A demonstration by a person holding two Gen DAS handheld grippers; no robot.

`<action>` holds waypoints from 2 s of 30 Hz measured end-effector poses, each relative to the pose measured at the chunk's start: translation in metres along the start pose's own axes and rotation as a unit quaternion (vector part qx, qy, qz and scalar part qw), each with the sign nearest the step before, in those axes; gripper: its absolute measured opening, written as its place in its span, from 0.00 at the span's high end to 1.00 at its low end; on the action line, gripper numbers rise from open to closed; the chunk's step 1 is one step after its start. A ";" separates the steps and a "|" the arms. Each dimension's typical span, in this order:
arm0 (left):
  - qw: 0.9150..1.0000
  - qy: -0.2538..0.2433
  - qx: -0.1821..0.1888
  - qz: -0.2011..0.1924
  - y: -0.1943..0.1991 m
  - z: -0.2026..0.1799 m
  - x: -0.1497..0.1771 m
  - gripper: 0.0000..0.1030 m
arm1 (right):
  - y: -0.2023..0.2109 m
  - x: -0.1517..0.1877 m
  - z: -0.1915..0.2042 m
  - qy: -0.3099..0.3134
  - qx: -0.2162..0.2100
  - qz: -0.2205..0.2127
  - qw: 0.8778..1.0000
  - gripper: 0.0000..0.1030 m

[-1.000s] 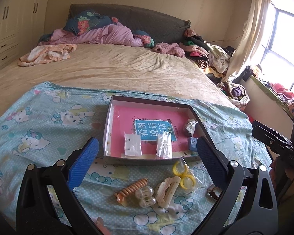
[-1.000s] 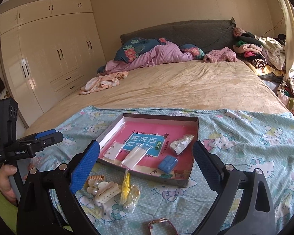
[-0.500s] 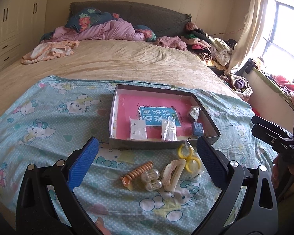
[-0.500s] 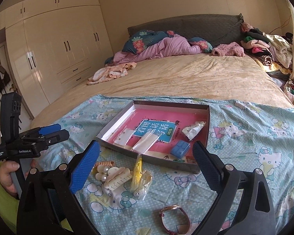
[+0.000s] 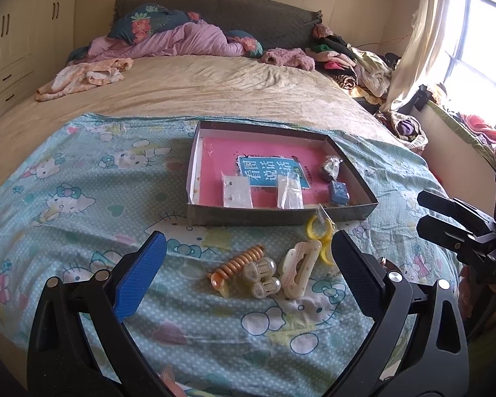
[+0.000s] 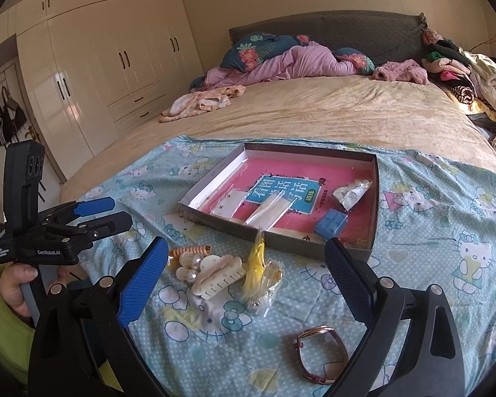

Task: Organize jewelry
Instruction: 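Lift both tools back from the tray toward the remaining items, then grasp the yellow hair-tie bag with right tool while left tool grasps the clear pearl bag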

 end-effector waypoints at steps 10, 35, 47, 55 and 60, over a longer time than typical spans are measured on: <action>1.000 0.004 0.002 0.026 -0.013 0.004 0.027 0.09 | -0.010 0.017 0.005 0.002 -0.005 0.023 1.000 0.09; 0.993 -0.025 0.048 0.104 -0.054 -0.022 0.066 0.56 | -0.068 0.052 -0.014 -0.014 -0.007 0.093 0.996 0.67; 0.989 -0.002 0.065 0.133 -0.071 -0.027 0.073 0.56 | -0.101 0.051 -0.019 -0.010 -0.014 0.102 0.995 0.85; 0.985 0.031 0.092 0.141 -0.086 -0.028 0.074 0.71 | -0.088 0.048 -0.028 -0.027 -0.023 0.084 0.996 0.85; 0.984 0.044 0.087 0.149 -0.098 -0.026 0.075 0.70 | -0.080 0.048 -0.030 -0.031 -0.026 0.077 0.996 0.85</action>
Point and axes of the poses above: each gripper's, at about its wrist camera, not at the fingertips, and y roughly against the way its jaws point, z to its left, x to its underside, the point moved 9 cm from there along -y, roughly the way its jaws point, and after that the axes turned 9 degrees about -y, right-handed, at the moved point
